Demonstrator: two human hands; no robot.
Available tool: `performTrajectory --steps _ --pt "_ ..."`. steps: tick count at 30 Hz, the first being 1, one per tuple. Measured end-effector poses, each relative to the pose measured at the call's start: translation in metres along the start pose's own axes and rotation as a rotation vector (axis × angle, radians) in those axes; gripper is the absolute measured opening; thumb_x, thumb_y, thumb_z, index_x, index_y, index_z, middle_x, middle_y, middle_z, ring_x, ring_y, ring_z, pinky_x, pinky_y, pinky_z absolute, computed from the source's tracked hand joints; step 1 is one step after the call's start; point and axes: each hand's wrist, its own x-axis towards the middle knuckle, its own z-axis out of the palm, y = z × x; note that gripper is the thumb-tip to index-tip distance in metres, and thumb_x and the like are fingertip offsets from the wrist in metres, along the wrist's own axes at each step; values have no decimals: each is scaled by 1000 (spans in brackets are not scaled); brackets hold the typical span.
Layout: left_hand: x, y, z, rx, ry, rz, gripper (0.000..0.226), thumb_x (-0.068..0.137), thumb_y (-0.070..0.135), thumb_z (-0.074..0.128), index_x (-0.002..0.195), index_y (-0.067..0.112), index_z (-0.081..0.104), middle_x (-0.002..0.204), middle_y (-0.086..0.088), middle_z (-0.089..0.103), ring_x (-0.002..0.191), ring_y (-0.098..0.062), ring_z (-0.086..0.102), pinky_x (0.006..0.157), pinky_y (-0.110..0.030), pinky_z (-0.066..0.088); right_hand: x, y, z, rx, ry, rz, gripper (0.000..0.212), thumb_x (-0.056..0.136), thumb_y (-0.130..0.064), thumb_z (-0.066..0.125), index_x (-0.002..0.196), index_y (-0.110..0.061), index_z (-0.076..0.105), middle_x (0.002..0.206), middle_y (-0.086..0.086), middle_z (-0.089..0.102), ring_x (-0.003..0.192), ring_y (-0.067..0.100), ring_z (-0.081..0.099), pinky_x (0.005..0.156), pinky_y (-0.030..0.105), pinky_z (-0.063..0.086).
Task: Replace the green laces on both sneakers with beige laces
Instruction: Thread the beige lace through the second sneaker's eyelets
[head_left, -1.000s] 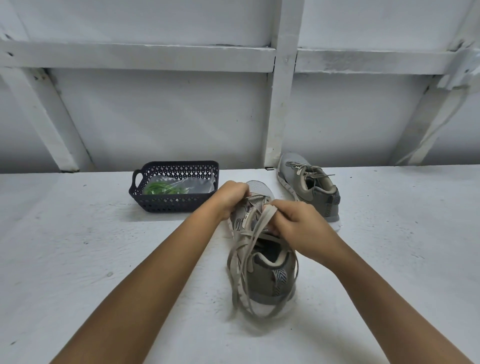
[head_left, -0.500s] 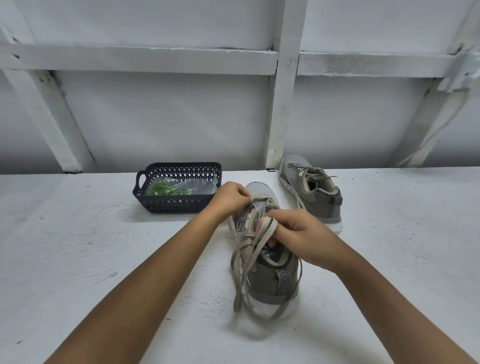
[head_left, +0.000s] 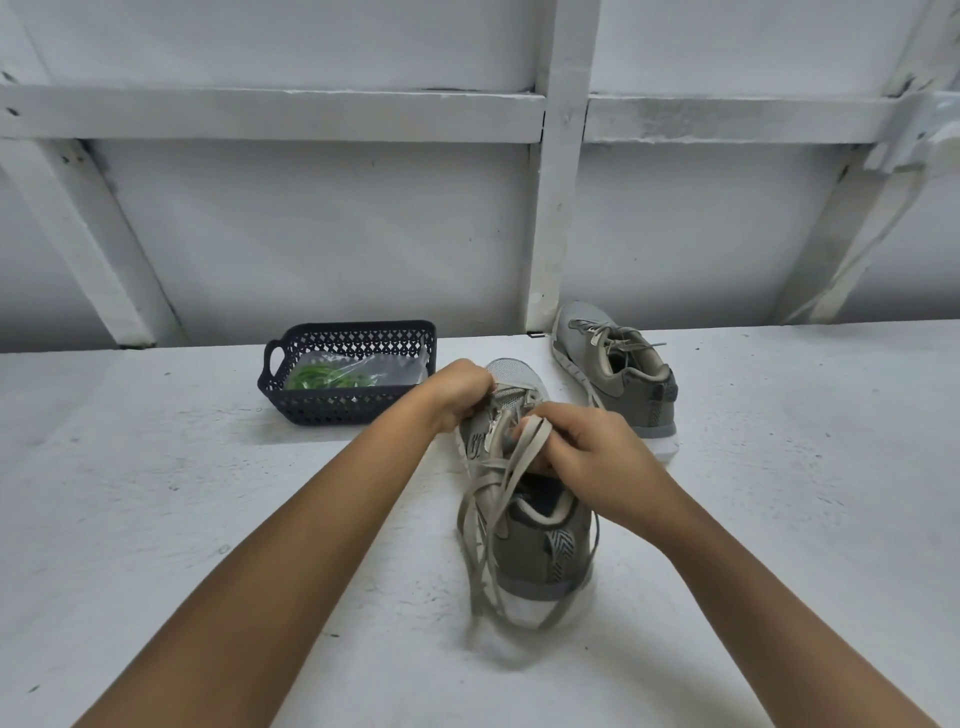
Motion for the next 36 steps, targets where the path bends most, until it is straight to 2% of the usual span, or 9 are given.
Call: performTrajectory --steps 4,7,12,17,20,23,27,32,36 --pt "3 3 2 53 -10 -13 38 89 -7 31 57 10 39 36 2 38 41 -12 35 40 -19 26 -3 2 0 107 -62 29 24 95 -14 48 73 -8 58 65 2 60 66 15 55 67 39 48" --pt "3 2 1 114 -5 -10 36 90 -6 30 59 9 39 52 -7 37 44 -15 33 42 -21 24 -6 2 1 170 -133 28 31 95 -16 50 64 -12 51 56 -5 46 57 7 40 58 30 35" --pt "4 1 -1 106 -24 -2 36 92 -6 31 62 11 41 58 -7 39 48 -14 35 39 -19 27 -5 2 -4 256 -235 9 32 95 -29 52 70 -9 60 62 -4 49 63 6 44 62 27 38" --pt "-1 -4 -2 90 13 26 39 88 -7 28 110 17 49 79 -6 51 65 -19 46 49 -25 31 -5 3 -5 266 -300 -1 35 95 -26 53 79 4 59 65 2 51 65 10 46 64 29 39" --pt "-5 -6 -1 59 5 45 44 87 -8 25 117 11 52 87 -4 54 75 -21 51 52 -26 34 -5 2 -7 320 -323 17 30 97 -19 51 81 4 63 70 12 58 68 12 50 67 30 42" --pt "-11 -8 -3 5 26 69 37 88 -6 31 109 14 54 75 -4 51 61 -15 45 55 -25 36 -3 -5 -8 409 -266 43 23 95 -16 53 80 -16 71 79 13 66 73 12 58 71 24 48" --pt "-34 0 -12 -32 52 211 12 94 16 47 91 22 58 84 4 55 82 -16 49 79 -34 45 14 -16 -18 609 -22 75 22 95 -8 49 85 -14 67 65 -6 64 62 4 60 59 17 50" --pt "-76 28 -20 -142 -179 345 44 99 43 37 89 14 68 90 -5 70 88 -22 62 78 -34 43 47 -32 -35 664 132 29 21 95 -7 51 87 -18 67 70 -3 66 65 12 66 59 29 56" --pt "-85 32 -27 -206 -275 384 40 91 42 47 95 7 65 87 -8 66 79 -17 62 81 -37 47 68 -41 -40 669 145 19 21 95 -2 48 96 -14 65 77 5 62 62 11 63 54 25 53"
